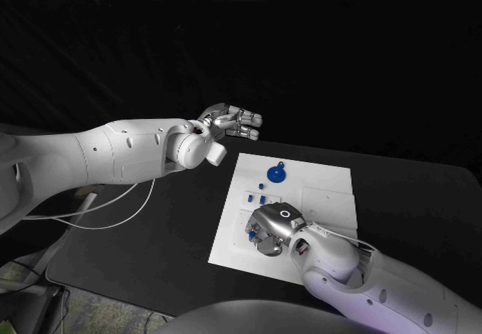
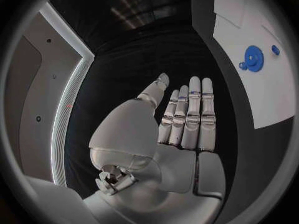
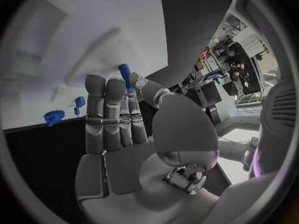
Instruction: Assemble the parts on the task board
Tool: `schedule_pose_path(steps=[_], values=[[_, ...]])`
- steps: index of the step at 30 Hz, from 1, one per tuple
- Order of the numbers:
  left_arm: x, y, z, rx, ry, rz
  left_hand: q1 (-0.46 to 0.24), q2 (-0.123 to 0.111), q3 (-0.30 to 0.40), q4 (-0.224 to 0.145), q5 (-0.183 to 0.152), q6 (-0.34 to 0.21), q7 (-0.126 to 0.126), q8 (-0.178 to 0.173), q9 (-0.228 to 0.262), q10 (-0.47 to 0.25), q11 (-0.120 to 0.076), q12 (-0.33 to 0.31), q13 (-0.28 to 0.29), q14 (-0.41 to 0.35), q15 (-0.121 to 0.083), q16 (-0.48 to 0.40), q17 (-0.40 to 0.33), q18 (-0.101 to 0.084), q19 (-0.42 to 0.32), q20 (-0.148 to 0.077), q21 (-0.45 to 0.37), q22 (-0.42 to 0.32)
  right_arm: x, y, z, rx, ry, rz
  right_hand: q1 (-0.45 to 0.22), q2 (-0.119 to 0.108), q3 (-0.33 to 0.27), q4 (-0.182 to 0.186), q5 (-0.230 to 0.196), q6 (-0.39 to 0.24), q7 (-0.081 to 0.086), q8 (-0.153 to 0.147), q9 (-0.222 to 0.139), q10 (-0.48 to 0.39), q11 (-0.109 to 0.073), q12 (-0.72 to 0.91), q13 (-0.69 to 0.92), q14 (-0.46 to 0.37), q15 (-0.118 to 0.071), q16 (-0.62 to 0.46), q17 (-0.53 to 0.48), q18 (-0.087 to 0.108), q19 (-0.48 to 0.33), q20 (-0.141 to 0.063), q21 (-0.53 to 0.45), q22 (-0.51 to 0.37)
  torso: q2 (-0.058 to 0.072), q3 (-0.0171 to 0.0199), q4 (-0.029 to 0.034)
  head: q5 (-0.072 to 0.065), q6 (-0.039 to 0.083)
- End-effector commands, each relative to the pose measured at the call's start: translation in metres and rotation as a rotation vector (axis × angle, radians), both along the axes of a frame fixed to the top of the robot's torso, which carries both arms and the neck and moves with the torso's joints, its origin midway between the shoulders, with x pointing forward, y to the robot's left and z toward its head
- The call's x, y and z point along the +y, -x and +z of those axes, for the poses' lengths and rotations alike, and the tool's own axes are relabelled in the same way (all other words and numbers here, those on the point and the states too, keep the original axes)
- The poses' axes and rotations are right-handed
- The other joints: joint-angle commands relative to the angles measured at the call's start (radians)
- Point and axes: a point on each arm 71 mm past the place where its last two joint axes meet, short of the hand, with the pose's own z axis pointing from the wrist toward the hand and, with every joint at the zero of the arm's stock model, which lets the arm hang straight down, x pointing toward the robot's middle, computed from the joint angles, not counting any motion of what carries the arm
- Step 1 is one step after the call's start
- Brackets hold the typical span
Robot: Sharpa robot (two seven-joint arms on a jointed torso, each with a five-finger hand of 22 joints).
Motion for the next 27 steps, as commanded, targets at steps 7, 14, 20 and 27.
schedule_pose_path(steps=[7,14,20,27], values=[[-0.003,0.000,0.001,-0.001,0.007,-0.020,0.001,0.003,-0.001,-0.003,-0.003,0.001,0.000,0.001,0.001,-0.001,0.000,0.002,-0.001,0.002,0.002,0.001,0.001,0.002,0.002,0.000,0.007,-0.001,0.002,0.005,-0.008,0.029,0.005,0.020,-0.022,-0.045,-0.149,0.025,0.057,-0.071,0.018,0.001,-0.008,-0.139,0.032,0.003,-0.005,0.000,0.028,0.003,-0.012,0.030,0.041,0.023,-0.026,-0.020,0.000,0.0002,-0.0010,-0.001,-0.001],[-0.002,0.000,0.000,0.001,0.007,-0.020,0.001,0.003,-0.001,-0.003,-0.003,0.001,0.000,0.001,0.001,-0.001,0.000,0.002,-0.001,0.002,0.002,0.001,0.001,0.002,0.002,0.000,0.007,-0.001,-0.002,0.003,-0.008,0.023,-0.010,0.000,0.005,-0.071,-0.250,0.025,0.080,-0.138,0.022,0.002,-0.009,-0.230,0.056,0.005,-0.006,-0.005,0.039,0.001,-0.029,0.050,0.039,0.037,-0.069,-0.051,0.000,0.0008,-0.0009,-0.002,-0.001],[-0.001,0.000,0.000,0.003,0.006,-0.018,0.001,0.001,-0.003,-0.001,-0.003,0.000,0.000,0.001,0.001,-0.002,0.000,0.002,-0.001,0.001,0.003,0.001,0.001,0.002,0.002,0.000,0.008,-0.006,-0.006,0.002,-0.006,0.016,-0.045,-0.015,0.100,-0.107,-0.455,0.120,0.138,-0.221,-0.002,0.001,-0.010,-0.352,0.087,0.008,-0.005,-0.025,0.062,0.009,-0.048,0.089,0.036,0.062,-0.124,-0.097,0.000,0.0010,-0.0011,-0.002,-0.001],[0.001,0.000,0.000,0.004,0.004,-0.015,0.001,0.001,-0.003,-0.001,-0.003,0.000,0.000,0.001,0.001,-0.002,0.000,0.002,-0.001,0.001,0.003,0.001,0.001,0.002,0.002,0.000,0.008,-0.006,-0.013,0.004,0.003,-0.006,-0.114,-0.039,0.168,-0.149,-0.519,0.252,0.135,-0.267,-0.005,0.000,-0.011,-0.383,0.093,0.012,-0.005,-0.029,0.067,0.018,-0.066,0.098,0.038,0.068,-0.121,-0.124,-0.001,0.0014,-0.0024,-0.009,0.005]])
